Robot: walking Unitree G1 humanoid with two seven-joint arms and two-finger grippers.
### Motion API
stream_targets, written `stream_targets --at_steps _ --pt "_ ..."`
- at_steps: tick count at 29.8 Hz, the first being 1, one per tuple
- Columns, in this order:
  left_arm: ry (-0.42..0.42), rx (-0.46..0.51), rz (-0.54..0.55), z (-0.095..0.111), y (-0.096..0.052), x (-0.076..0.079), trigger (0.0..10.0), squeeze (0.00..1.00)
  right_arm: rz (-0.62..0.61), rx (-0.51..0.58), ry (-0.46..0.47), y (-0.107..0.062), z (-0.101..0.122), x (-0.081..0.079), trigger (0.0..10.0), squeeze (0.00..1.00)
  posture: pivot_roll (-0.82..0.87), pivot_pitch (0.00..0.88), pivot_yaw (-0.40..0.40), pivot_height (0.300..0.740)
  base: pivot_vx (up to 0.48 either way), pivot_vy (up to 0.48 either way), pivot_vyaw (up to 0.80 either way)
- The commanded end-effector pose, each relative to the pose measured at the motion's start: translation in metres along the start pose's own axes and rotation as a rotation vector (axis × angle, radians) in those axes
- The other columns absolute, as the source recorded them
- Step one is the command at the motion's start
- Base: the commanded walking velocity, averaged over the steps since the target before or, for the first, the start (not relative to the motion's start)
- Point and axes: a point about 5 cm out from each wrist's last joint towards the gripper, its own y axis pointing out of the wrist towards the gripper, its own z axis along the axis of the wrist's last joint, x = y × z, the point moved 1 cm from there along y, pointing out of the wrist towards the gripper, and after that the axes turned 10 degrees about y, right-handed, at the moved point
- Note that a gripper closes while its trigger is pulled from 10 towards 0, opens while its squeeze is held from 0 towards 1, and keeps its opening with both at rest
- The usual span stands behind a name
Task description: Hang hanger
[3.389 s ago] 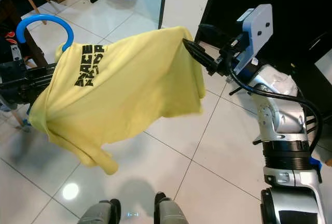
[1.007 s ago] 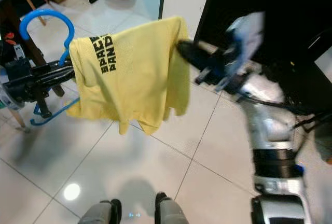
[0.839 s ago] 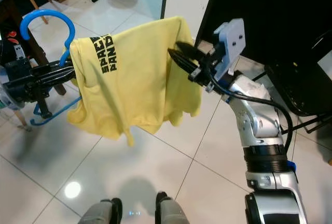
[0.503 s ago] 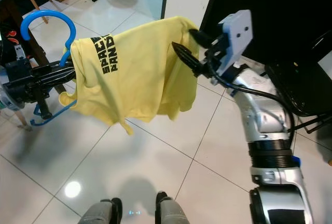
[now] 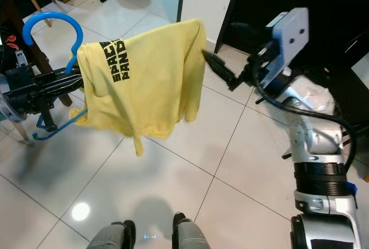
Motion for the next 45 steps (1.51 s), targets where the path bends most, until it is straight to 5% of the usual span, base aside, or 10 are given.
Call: stream_targets --at_steps 1,11,12,21,45 --pt "0.018 0.027 -0.024 0.006 0.002 0.003 10.0 0.00 -0.012 -0.014 -0.006 0.006 -0.008 -0.002 10.0 0.00 0.06 0.142 0.017 0.740 0.000 0.000 0.00" --pt "0.016 0.031 -0.034 0.008 0.001 0.006 10.0 0.00 -0.039 0.019 0.043 0.029 -0.015 -0.006 10.0 0.00 0.07 0.142 0.012 0.740 0.000 0.000 0.00" --pt "0.016 0.031 -0.035 0.008 0.002 0.006 10.0 0.00 -0.067 0.038 0.042 0.032 -0.014 -0.003 0.0 0.00 0.07 0.141 0.010 0.740 0.000 0.000 0.00" --pt "0.014 0.028 -0.031 0.007 0.002 0.007 10.0 0.00 -0.098 0.129 0.023 0.034 0.000 0.003 0.0 0.00 0.06 0.136 0.007 0.740 0.000 0.000 0.00" --pt "0.017 0.031 -0.033 0.008 0.003 0.008 10.0 0.00 0.014 0.107 0.031 0.038 -0.007 -0.010 0.0 0.00 0.06 0.134 0.007 0.740 0.000 0.000 0.00"
